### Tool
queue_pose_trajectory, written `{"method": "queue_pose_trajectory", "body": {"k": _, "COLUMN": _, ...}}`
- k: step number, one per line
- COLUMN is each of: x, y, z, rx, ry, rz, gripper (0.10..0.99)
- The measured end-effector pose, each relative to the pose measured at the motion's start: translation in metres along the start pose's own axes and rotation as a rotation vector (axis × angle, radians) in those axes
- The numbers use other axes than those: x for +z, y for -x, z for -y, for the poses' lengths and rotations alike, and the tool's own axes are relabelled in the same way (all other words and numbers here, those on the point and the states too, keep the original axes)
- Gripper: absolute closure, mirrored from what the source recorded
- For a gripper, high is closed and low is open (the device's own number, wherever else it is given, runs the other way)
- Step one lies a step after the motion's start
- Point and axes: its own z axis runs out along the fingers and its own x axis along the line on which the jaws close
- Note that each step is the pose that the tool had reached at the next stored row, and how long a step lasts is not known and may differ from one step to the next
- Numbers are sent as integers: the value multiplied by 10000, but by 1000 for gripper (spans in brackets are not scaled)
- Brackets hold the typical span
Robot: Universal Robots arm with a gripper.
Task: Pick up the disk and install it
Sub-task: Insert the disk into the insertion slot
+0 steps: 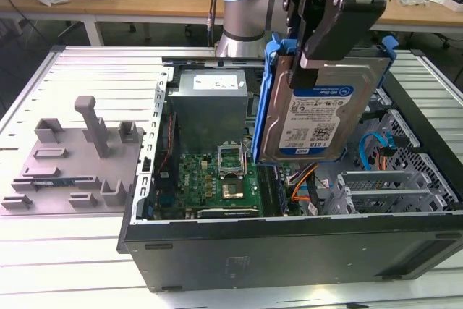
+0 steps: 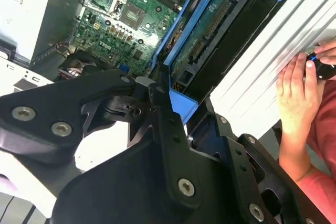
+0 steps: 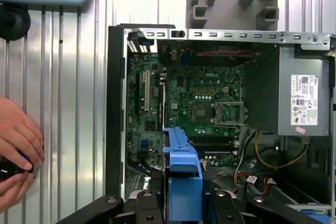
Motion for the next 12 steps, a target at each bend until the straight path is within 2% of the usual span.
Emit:
{"method": "queue_pose_trajectory", "body": {"k": 7, "x": -1, "y": -21, "z": 56, "rx": 1, "ry": 0, "rz": -28, "gripper": 722}}
{"method": "queue_pose_trajectory", "body": {"k": 12, "x": -3, "y": -42, "z": 154, "rx": 1, "ry": 1, "rz": -98, "gripper": 722}}
